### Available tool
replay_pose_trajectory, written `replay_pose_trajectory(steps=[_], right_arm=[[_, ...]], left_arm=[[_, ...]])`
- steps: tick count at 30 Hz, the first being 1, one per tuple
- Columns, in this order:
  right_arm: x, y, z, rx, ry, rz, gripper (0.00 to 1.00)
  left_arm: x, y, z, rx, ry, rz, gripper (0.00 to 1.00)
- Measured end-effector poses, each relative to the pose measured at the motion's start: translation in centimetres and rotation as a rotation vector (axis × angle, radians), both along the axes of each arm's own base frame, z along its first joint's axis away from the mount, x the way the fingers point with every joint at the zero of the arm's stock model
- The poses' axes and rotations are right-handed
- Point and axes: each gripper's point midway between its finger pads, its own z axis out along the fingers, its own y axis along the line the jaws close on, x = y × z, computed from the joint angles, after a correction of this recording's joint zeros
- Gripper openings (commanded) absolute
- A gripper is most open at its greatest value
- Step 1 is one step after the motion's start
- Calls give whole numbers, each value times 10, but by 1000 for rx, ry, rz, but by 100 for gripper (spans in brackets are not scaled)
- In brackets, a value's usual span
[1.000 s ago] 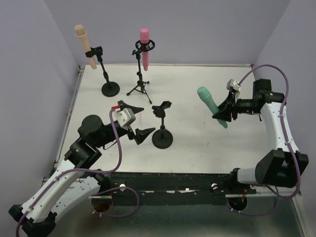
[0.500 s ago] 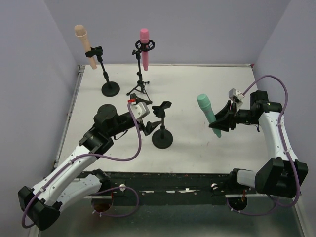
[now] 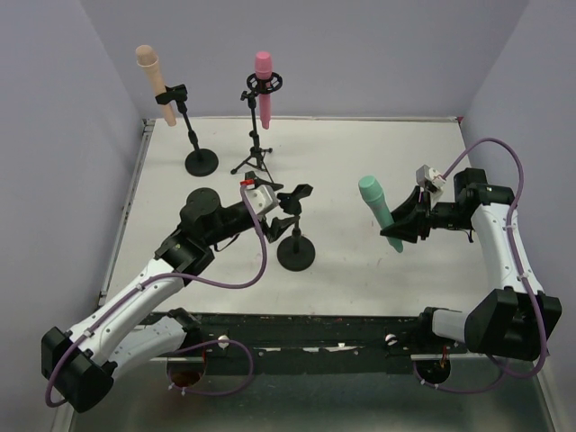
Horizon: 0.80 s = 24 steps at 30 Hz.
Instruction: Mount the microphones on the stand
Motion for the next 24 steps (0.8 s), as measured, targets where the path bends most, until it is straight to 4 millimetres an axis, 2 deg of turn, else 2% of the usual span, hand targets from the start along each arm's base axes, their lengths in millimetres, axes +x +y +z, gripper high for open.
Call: replay_pose_trajectory(steps=[3,10,12,13,17,20,24], right_arm=[[0,1,0,-2,-13,6,1],[1,2,-1,-7,-38,17,0],[1,2,-1,-7,-40,20,0],[1,2,-2,-8,-43,20,1],[5,2,-2,-13,-61,29,0],[16,3,3,-27,-98,50,1],[31,18,17,-46,-182,137,1]], left_arm=[[1,-1,-3,3,5,0,75],[1,-2,-4,-6,16,-5,49],[0,-3,-5,-9,25,-11,33],[-1,-4,-5,-12,31,-14,29],[-1,-5,-6,-15,39,-24,26],[-2,-7,-6,-19,41,-36,25],[-2,-7,-6,-25,49,-41,23]])
